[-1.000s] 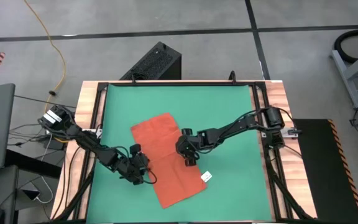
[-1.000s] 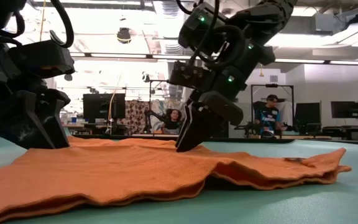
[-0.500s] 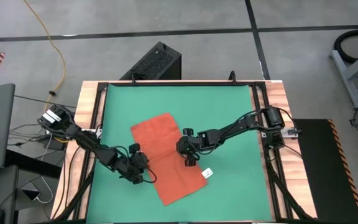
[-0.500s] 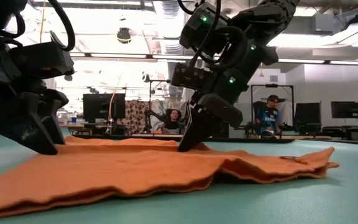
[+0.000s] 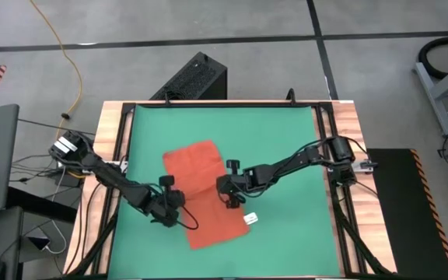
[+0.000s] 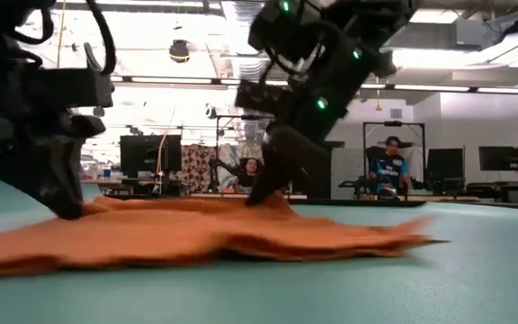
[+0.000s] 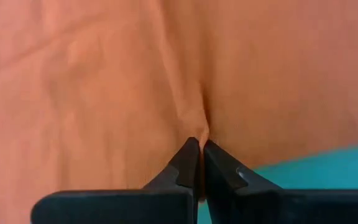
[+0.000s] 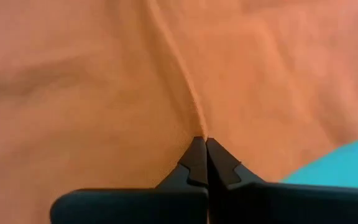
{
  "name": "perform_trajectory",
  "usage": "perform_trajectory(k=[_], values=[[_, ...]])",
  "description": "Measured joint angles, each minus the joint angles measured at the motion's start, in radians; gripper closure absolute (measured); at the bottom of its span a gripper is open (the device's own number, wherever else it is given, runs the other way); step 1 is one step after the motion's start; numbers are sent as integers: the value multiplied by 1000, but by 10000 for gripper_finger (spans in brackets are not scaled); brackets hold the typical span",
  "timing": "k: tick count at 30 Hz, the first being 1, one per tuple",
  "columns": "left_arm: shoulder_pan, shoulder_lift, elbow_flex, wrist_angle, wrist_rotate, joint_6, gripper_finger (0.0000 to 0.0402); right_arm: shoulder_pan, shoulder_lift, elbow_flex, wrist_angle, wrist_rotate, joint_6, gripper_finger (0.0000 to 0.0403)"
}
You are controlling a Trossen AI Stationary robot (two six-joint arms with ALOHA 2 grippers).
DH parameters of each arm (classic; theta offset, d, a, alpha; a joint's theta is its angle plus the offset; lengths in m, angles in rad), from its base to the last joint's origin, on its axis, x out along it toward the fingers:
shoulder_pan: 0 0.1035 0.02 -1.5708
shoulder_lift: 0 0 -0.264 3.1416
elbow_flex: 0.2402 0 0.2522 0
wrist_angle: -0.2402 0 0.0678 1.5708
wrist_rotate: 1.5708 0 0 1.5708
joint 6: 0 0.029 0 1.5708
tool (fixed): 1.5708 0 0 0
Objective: Roll towel into tight, uniform cylinder
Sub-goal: Roll the orange towel
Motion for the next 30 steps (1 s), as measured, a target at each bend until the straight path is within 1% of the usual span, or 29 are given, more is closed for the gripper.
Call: perform_trajectory(k=[2, 6, 10, 13, 16, 18, 21, 24, 30], values=[[0, -3, 48, -95, -36, 23, 401, 1, -2, 27, -20, 50, -6, 399], [5, -5, 135, -290, -165, 75, 401, -3, -2, 70, -28, 125, -27, 400], [42, -14, 188, -400, -299, 148, 401, -16, -4, 107, -20, 224, -64, 400], [96, -36, 192, -430, -361, 228, 401, -28, -3, 125, -21, 285, -94, 400], [166, -79, 192, -448, -402, 330, 401, -42, -4, 142, -20, 383, -128, 401], [216, -113, 192, -447, -455, 401, 401, -57, -4, 152, -20, 435, -155, 401], [304, -173, 192, -422, -536, 531, 401, -86, -4, 165, -13, 475, -190, 401], [407, -235, 192, -328, -529, 686, 401, -119, -4, 177, 22, 526, -241, 401], [604, -323, 193, -122, -337, 1019, 401, -184, -5, 194, 161, 583, -362, 401]])
